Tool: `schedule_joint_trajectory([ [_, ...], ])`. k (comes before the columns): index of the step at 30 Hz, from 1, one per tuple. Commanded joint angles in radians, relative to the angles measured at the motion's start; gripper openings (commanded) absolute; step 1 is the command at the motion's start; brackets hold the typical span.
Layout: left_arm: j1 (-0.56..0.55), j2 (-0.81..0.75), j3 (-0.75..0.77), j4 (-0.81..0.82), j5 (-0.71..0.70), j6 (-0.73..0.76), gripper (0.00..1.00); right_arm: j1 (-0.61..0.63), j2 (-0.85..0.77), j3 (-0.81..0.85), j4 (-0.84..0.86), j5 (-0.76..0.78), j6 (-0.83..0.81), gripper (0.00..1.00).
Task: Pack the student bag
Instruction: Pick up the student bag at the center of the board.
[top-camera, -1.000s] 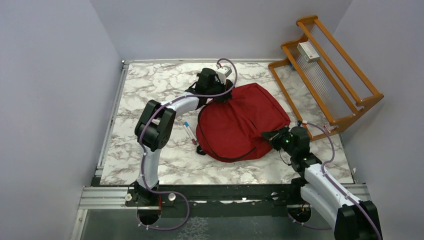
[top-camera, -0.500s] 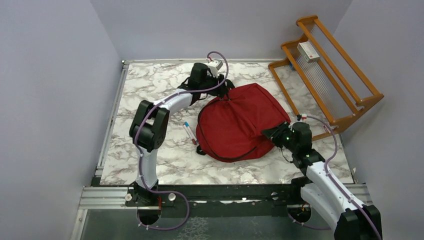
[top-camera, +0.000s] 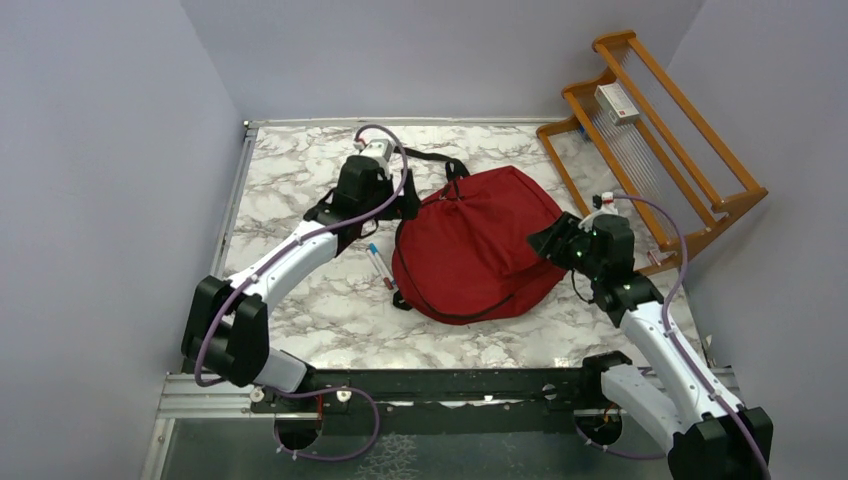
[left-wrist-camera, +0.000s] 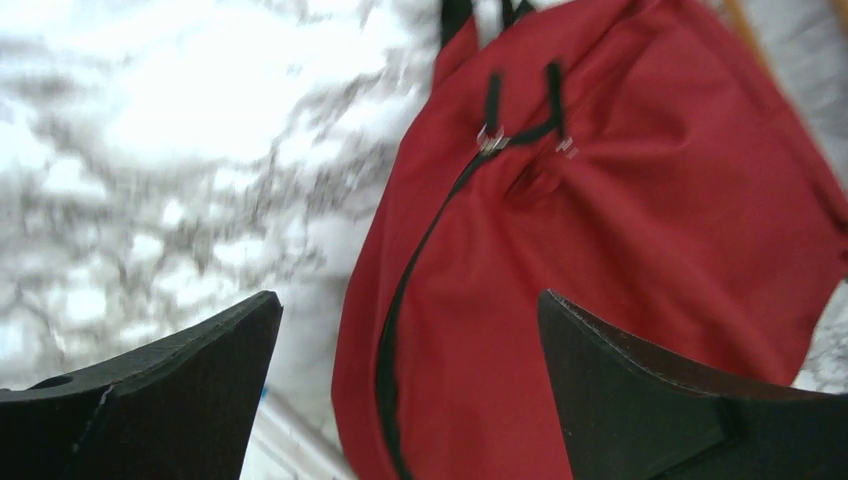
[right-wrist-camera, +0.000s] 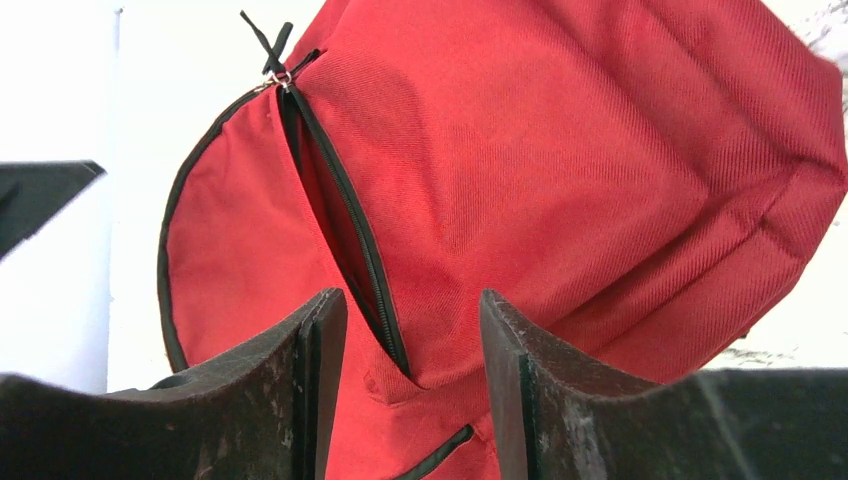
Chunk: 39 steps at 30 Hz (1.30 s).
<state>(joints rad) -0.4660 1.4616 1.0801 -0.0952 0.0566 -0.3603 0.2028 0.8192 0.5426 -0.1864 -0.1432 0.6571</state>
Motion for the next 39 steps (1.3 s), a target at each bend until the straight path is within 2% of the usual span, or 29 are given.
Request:
schedule_joint_trajectory([
  [1,-0.007,-0.072,-0.129,-0.105,-0.087,-0.152,0.99,0.001,0.041,0.077,-0.043,-0.011,-0.127,0.57],
  [5,-0.027,-0.080,-0.202,-0.110,-0.070,-0.245,0.99,0.001,0.069,0.118,-0.042,-0.059,-0.157,0.59],
  [8,-0.054,-0.062,-0.221,-0.107,-0.058,-0.274,0.91,0.001,0.089,0.135,-0.036,-0.115,-0.172,0.61],
  [12,-0.075,-0.046,-0.206,-0.099,-0.024,-0.279,0.69,0.002,0.120,0.143,-0.002,-0.253,-0.229,0.61],
  [18,-0.077,-0.046,-0.140,-0.069,0.059,-0.260,0.18,0.045,0.187,0.205,0.012,-0.388,-0.320,0.61],
  [21,-0.077,-0.036,-0.106,-0.067,0.096,-0.268,0.05,0.137,0.226,0.252,0.015,-0.366,-0.358,0.62],
  [23,-0.079,-0.031,-0.084,-0.068,0.109,-0.280,0.00,0.242,0.268,0.286,0.017,-0.302,-0.382,0.63],
  [26,-0.079,-0.033,-0.040,-0.075,0.121,-0.311,0.00,0.403,0.334,0.329,0.043,-0.190,-0.394,0.66],
  [28,-0.079,-0.035,-0.006,-0.083,0.128,-0.336,0.00,0.469,0.372,0.341,0.090,-0.140,-0.382,0.68],
  [32,-0.084,-0.021,0.085,-0.126,0.127,-0.370,0.00,0.536,0.433,0.365,0.177,-0.101,-0.369,0.76],
  [39,-0.088,0.016,0.178,-0.169,0.119,-0.385,0.00,0.599,0.480,0.391,0.247,-0.087,-0.345,0.77],
])
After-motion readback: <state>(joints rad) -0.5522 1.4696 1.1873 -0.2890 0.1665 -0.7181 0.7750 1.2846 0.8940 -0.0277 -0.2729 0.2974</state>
